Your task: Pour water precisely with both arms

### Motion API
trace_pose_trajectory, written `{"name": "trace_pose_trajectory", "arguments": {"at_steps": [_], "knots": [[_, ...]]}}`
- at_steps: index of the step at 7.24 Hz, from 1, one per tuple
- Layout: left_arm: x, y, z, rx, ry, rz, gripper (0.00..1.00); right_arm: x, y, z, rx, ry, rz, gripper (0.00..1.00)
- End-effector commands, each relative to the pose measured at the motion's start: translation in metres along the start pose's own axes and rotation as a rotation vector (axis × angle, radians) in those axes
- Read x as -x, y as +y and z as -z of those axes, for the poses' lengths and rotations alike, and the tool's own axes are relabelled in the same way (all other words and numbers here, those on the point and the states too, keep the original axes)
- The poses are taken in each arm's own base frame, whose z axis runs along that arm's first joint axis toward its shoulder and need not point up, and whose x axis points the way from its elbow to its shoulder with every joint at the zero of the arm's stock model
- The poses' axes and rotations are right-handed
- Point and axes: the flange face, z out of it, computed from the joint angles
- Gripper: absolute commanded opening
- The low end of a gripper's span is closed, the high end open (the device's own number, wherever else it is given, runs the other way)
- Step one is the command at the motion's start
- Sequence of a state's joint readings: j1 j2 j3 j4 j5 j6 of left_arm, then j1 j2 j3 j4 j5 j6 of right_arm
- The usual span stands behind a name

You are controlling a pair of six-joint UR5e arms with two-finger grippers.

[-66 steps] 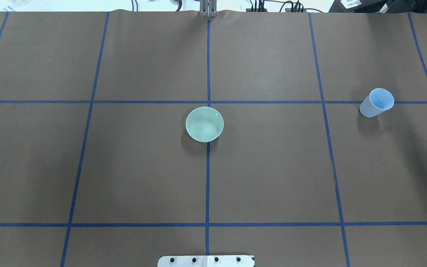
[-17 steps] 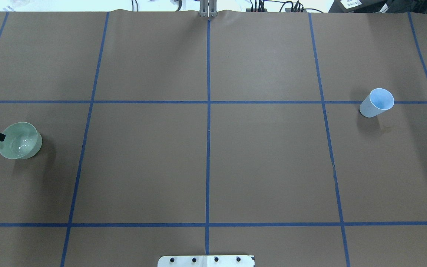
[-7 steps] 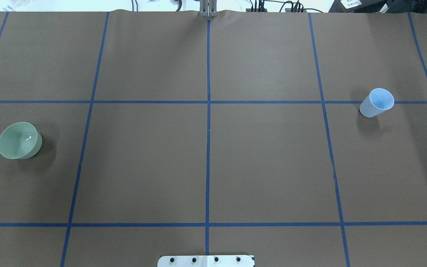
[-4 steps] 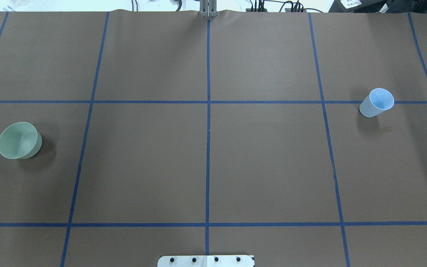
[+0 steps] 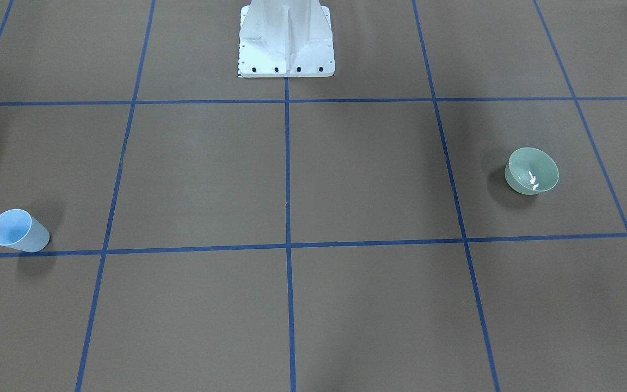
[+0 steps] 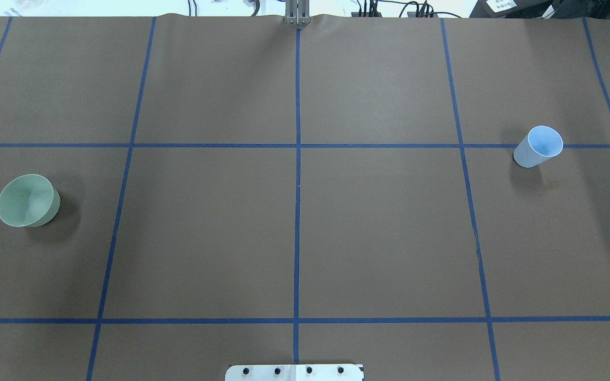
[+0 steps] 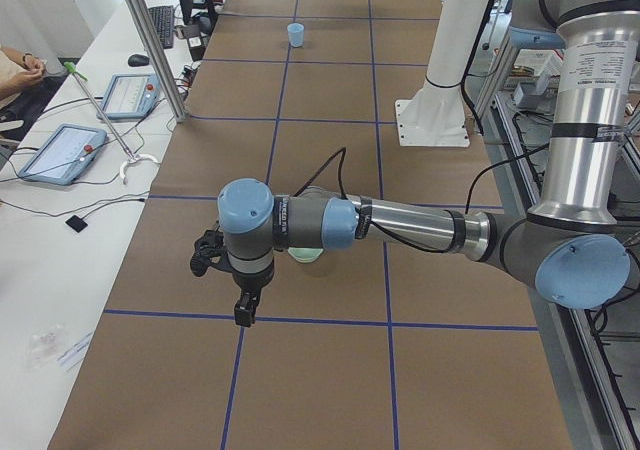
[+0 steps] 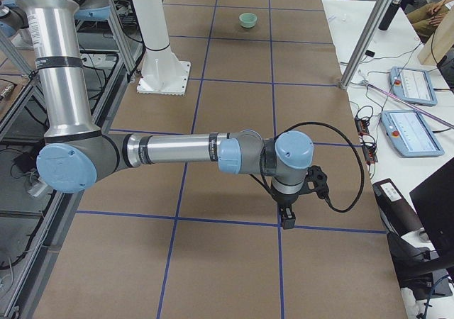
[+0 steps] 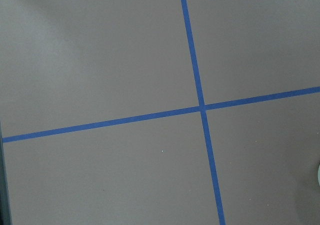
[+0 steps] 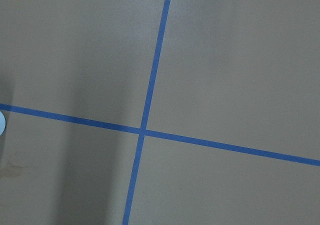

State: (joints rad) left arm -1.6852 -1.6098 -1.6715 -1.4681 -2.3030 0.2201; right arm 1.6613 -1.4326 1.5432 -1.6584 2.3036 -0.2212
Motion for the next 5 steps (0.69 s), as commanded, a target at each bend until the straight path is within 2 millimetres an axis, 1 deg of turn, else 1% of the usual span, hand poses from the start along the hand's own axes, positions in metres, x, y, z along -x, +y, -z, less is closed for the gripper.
{"name": "trace_pose_trajectory", "arguments": {"at_steps": [1,2,3,5], "knots": [[0.000,0.007,-0.001,-0.002,0.004,-0.004,1.00,-0.001,0.003,-0.002,0.003,-0.001,-0.002,1.00],[0.002,0.008,-0.004,0.004,0.000,-0.001,1.00,-0.003,0.007,-0.005,0.009,0.002,-0.003,1.00],[0.000,0.007,-0.001,-0.003,-0.003,-0.011,1.00,-0.004,0.008,-0.006,0.011,0.002,-0.003,1.00],[-0.009,0.002,0.011,-0.044,-0.011,-0.046,1.00,-0.004,0.008,-0.007,0.012,0.000,-0.003,1.00]]}}
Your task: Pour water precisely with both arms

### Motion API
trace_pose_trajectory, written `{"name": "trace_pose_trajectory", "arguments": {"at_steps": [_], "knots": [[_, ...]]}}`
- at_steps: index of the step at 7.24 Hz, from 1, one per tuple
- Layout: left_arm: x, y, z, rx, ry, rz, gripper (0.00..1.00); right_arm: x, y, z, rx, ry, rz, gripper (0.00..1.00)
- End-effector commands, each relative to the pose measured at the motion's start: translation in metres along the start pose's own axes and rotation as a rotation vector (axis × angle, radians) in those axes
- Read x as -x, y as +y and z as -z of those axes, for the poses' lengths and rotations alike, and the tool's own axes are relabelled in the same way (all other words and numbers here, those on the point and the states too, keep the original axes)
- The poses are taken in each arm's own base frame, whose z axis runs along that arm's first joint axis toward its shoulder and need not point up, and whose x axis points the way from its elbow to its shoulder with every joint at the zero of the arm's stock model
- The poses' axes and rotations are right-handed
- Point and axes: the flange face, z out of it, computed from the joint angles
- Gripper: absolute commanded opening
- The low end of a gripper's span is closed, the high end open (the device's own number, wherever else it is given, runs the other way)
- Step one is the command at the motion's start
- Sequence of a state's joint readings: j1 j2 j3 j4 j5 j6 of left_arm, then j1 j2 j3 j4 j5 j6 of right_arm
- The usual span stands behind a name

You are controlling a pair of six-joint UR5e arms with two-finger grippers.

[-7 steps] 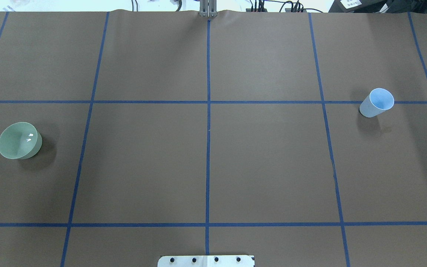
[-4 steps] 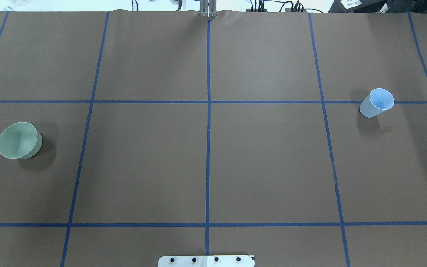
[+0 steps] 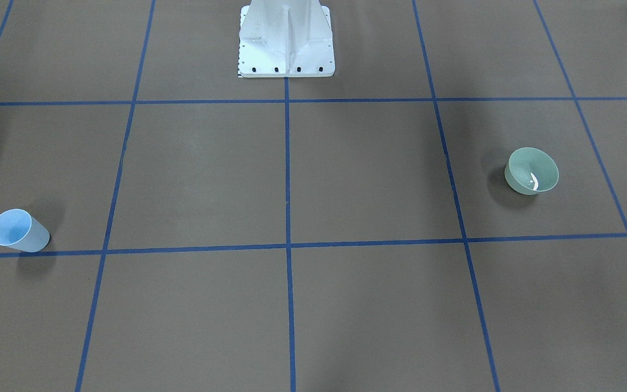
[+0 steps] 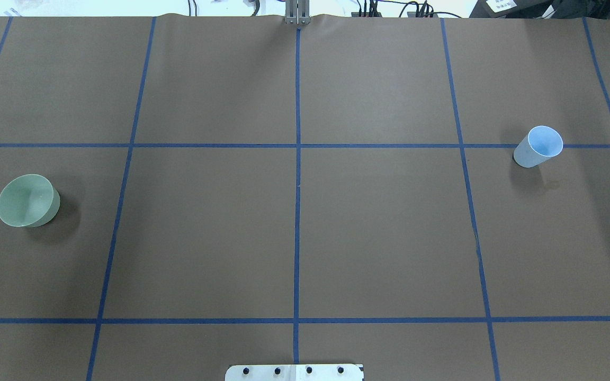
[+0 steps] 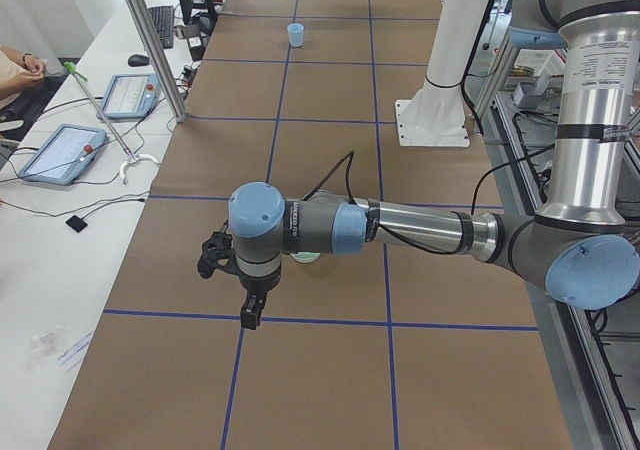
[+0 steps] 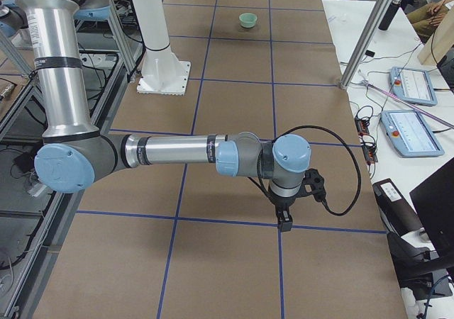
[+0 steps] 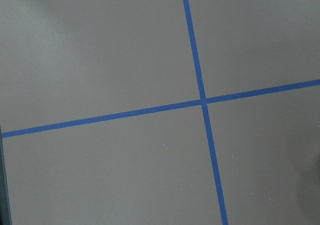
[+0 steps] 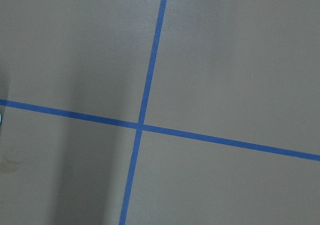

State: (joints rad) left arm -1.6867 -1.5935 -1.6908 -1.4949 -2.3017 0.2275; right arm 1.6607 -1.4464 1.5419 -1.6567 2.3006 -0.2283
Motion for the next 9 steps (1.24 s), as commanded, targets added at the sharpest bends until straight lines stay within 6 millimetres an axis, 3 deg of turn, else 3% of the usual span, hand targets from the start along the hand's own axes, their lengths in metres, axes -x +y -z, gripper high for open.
{"name": "trace_pose_trajectory", "arguments": {"at_steps": [1,5,9], "knots": [[-0.007,-0.003,0.009,-0.033,-0.008,-0.029,1.00,0.000,0.001,-0.001,0.002,-0.001,0.000,1.00],[0.000,0.014,-0.004,-0.007,-0.004,-0.005,1.00,0.003,0.002,0.003,-0.006,-0.001,0.005,1.00],[0.002,0.016,-0.007,-0.001,-0.002,0.001,1.00,0.006,0.001,0.006,-0.013,0.000,0.011,1.00]]}}
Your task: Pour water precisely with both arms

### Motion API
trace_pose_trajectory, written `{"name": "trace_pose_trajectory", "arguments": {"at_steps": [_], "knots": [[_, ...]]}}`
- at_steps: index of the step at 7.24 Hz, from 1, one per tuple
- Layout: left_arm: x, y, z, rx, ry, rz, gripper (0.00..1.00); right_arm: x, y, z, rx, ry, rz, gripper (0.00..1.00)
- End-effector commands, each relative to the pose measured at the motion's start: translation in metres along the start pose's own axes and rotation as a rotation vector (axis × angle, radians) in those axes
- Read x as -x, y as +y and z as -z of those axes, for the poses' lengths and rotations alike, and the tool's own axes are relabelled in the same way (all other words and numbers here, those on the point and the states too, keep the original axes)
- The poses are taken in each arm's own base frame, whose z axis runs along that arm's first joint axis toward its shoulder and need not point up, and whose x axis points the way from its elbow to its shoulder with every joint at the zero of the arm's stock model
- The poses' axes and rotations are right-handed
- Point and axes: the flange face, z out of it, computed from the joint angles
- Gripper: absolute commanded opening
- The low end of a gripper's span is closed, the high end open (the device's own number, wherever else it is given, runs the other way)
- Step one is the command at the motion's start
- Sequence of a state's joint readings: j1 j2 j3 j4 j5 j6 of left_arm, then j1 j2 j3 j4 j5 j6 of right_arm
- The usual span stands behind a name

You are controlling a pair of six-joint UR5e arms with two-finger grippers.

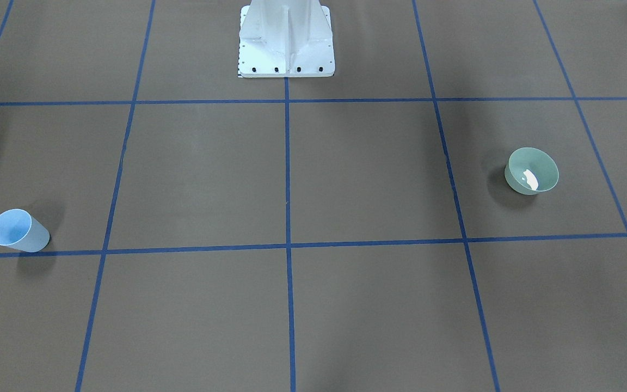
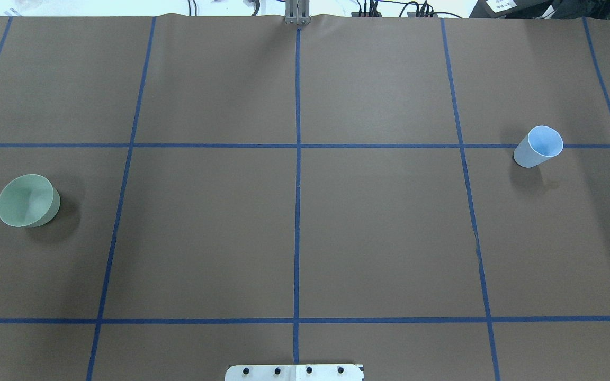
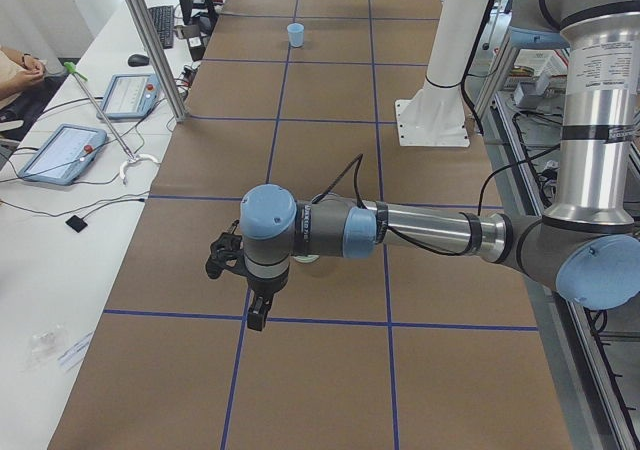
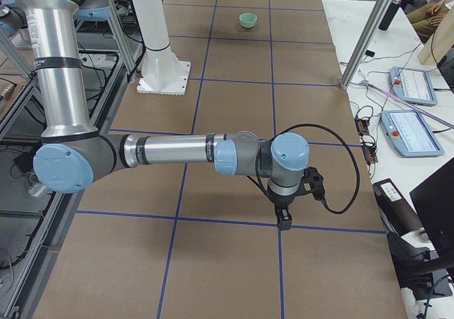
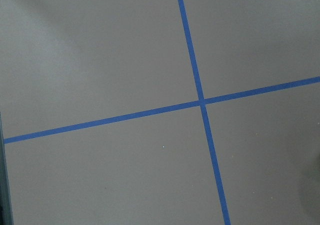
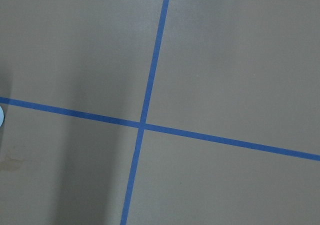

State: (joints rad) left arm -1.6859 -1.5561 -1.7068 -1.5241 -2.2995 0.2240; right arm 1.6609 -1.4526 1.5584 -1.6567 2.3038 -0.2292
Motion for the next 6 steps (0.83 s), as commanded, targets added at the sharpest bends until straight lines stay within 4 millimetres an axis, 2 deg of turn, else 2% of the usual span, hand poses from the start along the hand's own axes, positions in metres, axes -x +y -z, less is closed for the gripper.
{"name": "trace_pose_trajectory", "arguments": {"at_steps": [1,6], "knots": [[0.0028,0.0063,-0.0047,0.010,0.002,0.007,1.00,0.0028,0.0024,0.0027,-0.006,0.001,0.004,1.00],[0.0047,0.0088,-0.0076,0.016,0.005,0.015,1.00,0.0017,0.0093,-0.0033,0.002,-0.018,-0.011,1.00]]}}
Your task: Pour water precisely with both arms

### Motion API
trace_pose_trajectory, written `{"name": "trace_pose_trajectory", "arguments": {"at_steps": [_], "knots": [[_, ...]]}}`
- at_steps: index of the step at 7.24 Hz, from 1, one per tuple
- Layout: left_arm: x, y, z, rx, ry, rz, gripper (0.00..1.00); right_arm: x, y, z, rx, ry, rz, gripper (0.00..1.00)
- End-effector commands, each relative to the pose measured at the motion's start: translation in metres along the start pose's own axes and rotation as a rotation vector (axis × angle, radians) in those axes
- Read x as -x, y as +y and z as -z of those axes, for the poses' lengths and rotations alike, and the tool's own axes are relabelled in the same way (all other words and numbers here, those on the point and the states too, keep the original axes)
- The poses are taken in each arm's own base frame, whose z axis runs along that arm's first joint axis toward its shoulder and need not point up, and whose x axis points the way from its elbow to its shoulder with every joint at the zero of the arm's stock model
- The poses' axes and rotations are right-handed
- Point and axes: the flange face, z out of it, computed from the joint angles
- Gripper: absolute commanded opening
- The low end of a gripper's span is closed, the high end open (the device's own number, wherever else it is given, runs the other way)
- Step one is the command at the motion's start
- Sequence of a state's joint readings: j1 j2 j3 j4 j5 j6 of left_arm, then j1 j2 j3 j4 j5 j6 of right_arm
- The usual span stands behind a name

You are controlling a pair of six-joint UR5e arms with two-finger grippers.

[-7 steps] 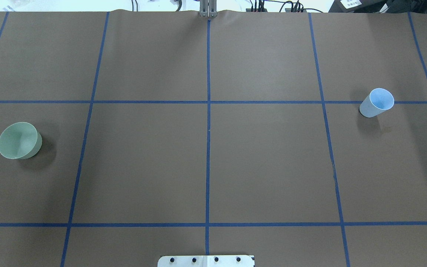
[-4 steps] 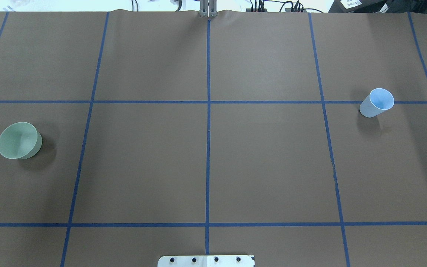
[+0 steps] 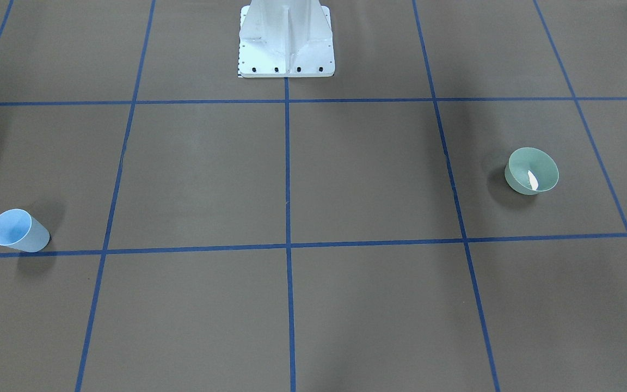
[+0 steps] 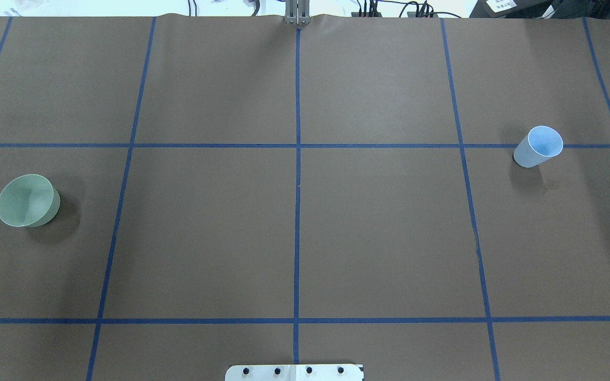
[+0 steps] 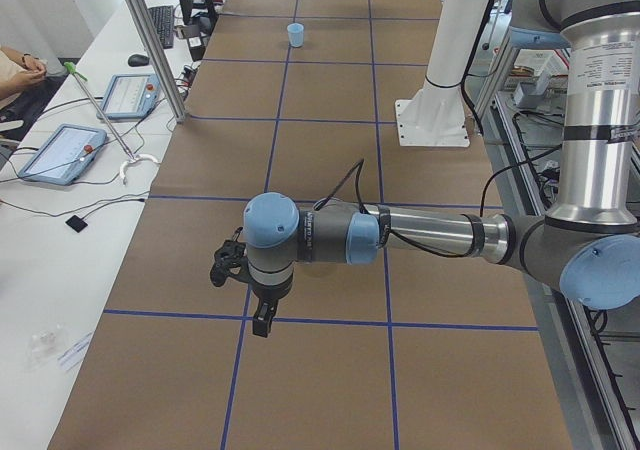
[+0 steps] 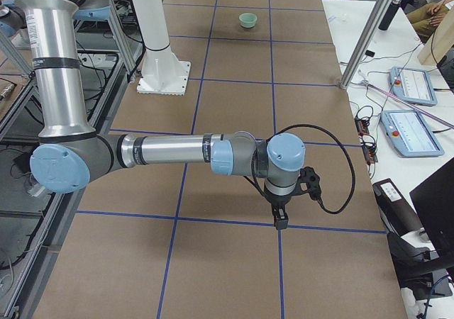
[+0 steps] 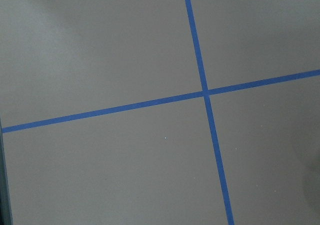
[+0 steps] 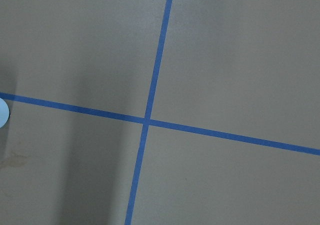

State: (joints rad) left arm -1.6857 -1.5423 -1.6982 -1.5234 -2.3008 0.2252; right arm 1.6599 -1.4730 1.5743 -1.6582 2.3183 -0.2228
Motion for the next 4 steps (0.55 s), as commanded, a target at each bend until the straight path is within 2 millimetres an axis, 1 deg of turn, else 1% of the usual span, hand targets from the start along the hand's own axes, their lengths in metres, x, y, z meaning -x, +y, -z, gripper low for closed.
{"name": "trace_pose_trajectory", "arguments": {"at_steps": [1,4], "knots": [[-0.0006,-0.0006,0.0008,-0.002,0.000,0.000,1.00,0.0011,0.0000,-0.0016,0.002,-0.003,-0.003,1.00],[-0.0019,-0.0011,0.0024,-0.004,-0.001,-0.001,1.00,0.0035,-0.0007,-0.0005,-0.004,-0.017,-0.004,1.00]]}}
